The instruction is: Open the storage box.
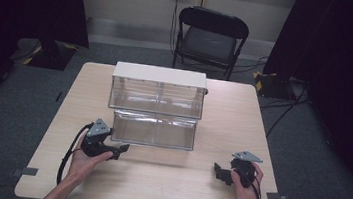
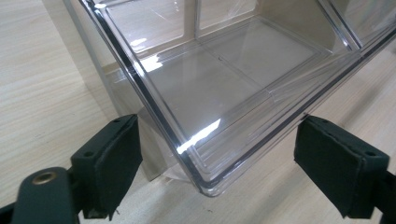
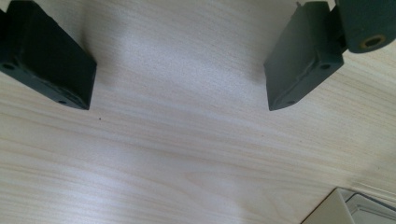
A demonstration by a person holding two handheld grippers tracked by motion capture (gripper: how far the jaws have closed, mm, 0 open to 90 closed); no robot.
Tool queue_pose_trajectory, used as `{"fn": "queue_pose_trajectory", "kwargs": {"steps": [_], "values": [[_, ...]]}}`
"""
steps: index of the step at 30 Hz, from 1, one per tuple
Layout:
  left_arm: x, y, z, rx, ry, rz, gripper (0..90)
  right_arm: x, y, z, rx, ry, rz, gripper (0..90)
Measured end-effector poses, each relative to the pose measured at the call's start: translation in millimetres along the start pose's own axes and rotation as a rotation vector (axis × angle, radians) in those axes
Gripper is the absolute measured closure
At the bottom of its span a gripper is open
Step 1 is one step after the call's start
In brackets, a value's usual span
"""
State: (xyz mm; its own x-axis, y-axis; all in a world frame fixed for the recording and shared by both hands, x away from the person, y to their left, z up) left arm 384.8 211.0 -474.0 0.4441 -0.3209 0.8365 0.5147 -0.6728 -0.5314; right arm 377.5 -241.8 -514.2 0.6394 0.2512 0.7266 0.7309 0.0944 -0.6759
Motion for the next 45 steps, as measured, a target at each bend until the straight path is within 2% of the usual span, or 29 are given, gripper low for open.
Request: {"fn": "queue_pose_trajectory", "kwargs": {"steps": [5, 6, 7, 9, 18, 24, 34, 40, 41, 42, 45], "values": [[0.4, -1.5, -1.1, -0.005, -0.005, -0.009, 14.6, 0.0, 0.0, 0.0, 0.000, 0.000, 0.000, 8.1], [0.7, -2.5, -1.0, -0.005, 0.007, -0.010, 14.7, 0.0, 0.0, 0.0, 0.000, 0.000, 0.000, 8.1], [0.6, -2.7, -2.8, -0.008, -0.011, -0.016, 14.9, 0.0, 0.0, 0.0, 0.000, 0.000, 0.000, 8.1], [0.7, -3.1, -2.8, -0.009, -0.012, -0.015, 15.2, 0.0, 0.0, 0.0, 0.000, 0.000, 0.000, 8.1], [1.6, -4.6, -2.1, -0.011, -0.003, -0.015, 14.8, 0.0, 0.0, 0.0, 0.000, 0.000, 0.000, 8.1], [3.1, -6.6, -3.5, -0.015, -0.007, -0.042, 14.2, 0.0, 0.0, 0.0, 0.000, 0.000, 0.000, 8.2], [3.7, -7.2, -3.3, -0.013, -0.002, -0.040, 14.0, 0.0, 0.0, 0.0, 0.000, 0.000, 0.000, 8.1], [7.4, -9.4, -1.8, -0.006, -0.008, -0.070, 14.7, 0.0, 0.0, 0.0, 0.000, 0.000, 0.000, 8.1], [7.4, -8.4, -3.1, -0.008, -0.034, -0.081, 14.7, 0.0, 0.0, 0.0, 0.000, 0.000, 0.000, 8.1], [7.7, -8.8, -1.9, -0.005, -0.021, -0.071, 14.6, 0.0, 0.0, 0.0, 0.000, 0.000, 0.000, 8.1], [8.5, -7.3, -1.5, -0.004, -0.018, -0.075, 14.2, 0.0, 0.0, 0.0, 0.000, 0.000, 0.000, 8.1]]}}
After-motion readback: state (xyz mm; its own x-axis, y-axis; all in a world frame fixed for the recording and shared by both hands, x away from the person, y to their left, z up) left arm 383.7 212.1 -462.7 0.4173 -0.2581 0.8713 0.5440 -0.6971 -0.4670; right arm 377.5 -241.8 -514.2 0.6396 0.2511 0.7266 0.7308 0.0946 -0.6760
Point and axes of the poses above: each handheld gripper's, and its own axes: y roughly forward along the jaws, x roughly out of its top, z roughly to its left, the point moved 2 cm from there along y, roughly forward along the jaws, and after that the axes turned 9 degrees about -x, right-handed, at the moved point
